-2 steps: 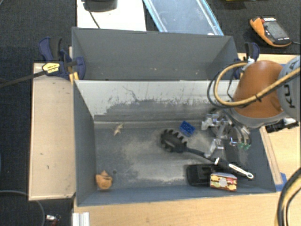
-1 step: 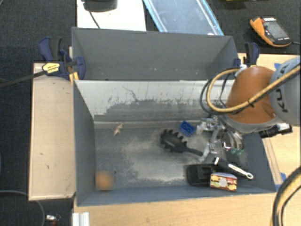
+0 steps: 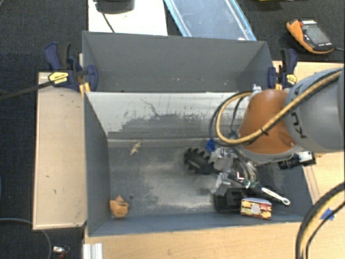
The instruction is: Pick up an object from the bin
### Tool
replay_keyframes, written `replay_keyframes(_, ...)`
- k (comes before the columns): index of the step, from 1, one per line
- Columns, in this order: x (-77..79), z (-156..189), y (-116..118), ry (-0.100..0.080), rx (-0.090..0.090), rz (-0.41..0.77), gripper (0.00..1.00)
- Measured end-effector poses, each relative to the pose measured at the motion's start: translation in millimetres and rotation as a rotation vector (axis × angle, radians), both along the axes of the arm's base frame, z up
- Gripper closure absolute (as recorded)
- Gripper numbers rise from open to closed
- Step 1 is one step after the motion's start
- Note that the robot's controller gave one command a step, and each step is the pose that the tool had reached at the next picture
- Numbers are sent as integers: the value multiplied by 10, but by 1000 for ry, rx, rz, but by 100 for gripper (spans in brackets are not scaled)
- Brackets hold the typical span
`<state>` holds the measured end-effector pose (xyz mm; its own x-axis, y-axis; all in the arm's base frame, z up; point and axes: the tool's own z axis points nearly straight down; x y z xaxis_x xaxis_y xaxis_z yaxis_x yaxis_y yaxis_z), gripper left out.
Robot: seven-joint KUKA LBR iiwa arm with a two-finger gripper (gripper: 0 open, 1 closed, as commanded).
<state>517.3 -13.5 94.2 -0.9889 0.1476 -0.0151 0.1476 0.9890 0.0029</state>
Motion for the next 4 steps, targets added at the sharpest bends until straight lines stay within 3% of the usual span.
replay_keyframes(1, 404, -80, 145, -6, -3, -31, 100)
replay_keyframes(2, 404, -80, 145, -6, -3, -30, 100)
replay_keyframes(3, 501, -110, -85, -4, 1, -83, 100)
replay_keyframes(4, 543, -179, -117, -6, -1, -132, 100)
